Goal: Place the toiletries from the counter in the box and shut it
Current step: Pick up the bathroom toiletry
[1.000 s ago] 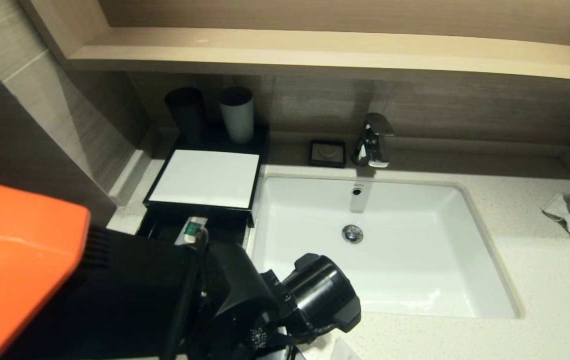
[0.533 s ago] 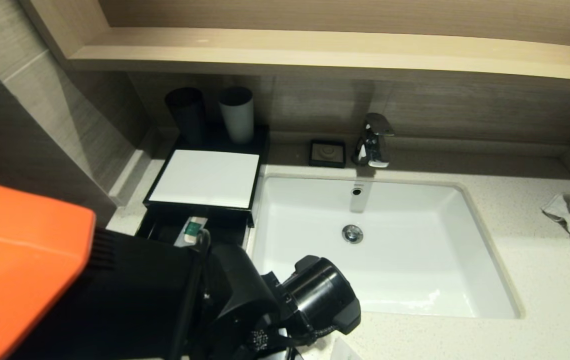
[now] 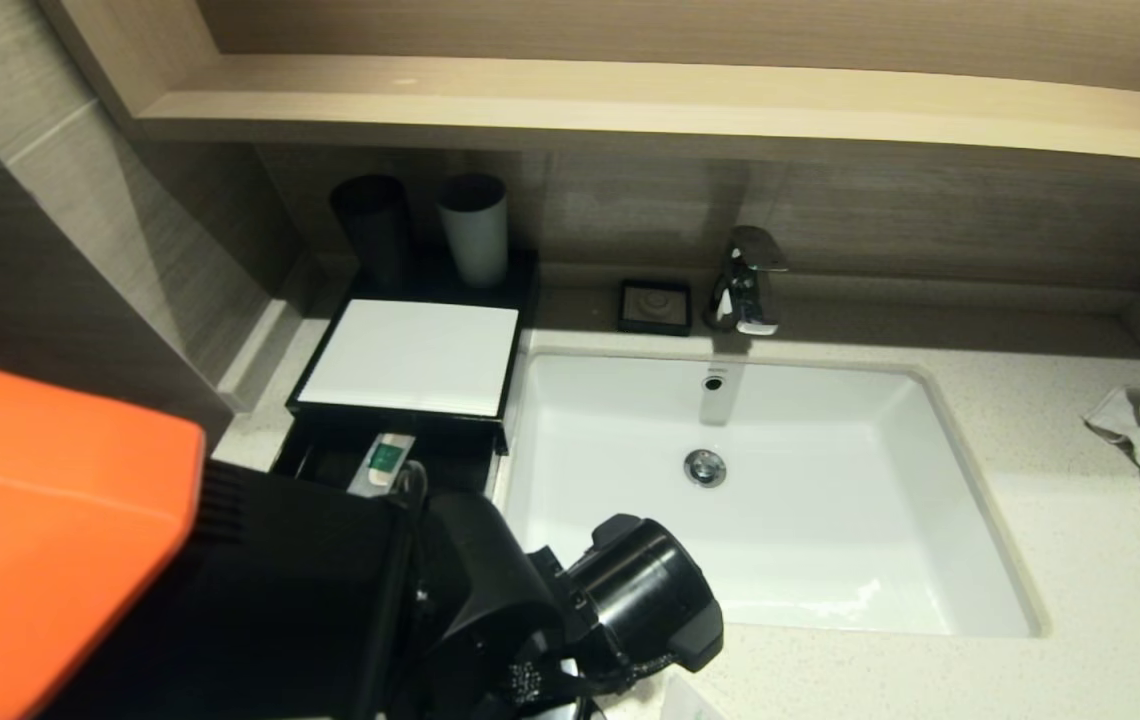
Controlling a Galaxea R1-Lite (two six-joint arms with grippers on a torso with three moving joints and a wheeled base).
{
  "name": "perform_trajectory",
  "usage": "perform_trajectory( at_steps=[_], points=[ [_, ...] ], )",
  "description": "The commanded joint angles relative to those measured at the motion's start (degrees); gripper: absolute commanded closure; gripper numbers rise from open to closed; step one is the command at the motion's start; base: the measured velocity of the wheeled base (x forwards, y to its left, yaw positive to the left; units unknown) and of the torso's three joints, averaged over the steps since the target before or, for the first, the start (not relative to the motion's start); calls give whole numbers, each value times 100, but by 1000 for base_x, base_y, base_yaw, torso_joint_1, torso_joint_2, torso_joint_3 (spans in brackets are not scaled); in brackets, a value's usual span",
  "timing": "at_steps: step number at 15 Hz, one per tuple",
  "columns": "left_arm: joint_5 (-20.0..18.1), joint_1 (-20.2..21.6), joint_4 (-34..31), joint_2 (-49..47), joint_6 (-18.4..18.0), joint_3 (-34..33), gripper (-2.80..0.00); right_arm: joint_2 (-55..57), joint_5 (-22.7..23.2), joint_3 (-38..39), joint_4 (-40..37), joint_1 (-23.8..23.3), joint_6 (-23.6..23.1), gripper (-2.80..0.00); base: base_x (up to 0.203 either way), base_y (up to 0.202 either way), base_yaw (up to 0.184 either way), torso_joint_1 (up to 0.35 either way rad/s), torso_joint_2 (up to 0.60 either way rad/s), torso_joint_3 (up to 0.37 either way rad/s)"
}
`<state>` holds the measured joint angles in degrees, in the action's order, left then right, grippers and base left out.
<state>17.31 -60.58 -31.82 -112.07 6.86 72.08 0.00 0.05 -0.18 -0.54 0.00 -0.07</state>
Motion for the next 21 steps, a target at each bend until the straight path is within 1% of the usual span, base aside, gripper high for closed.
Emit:
perform_trajectory(
  at_steps=[1,12,13,21],
  points=[
    [18,2,-18,-17,0,-10,-280,0,4,1,2,0,-1,0,0,0,0,0,0,0],
    [27,-7,-26,-70,-9,-17,-280,0,4,1,2,0,-1,0,0,0,0,0,0,0],
    [18,-7,-26,-70,0,-10,0,0,4,1,2,-6,-1,0,0,0,0,0,0,0],
    [27,-16,-35,-149,-9,-2,0,0,4,1,2,0,-1,0,0,0,0,0,0,0]
  ],
)
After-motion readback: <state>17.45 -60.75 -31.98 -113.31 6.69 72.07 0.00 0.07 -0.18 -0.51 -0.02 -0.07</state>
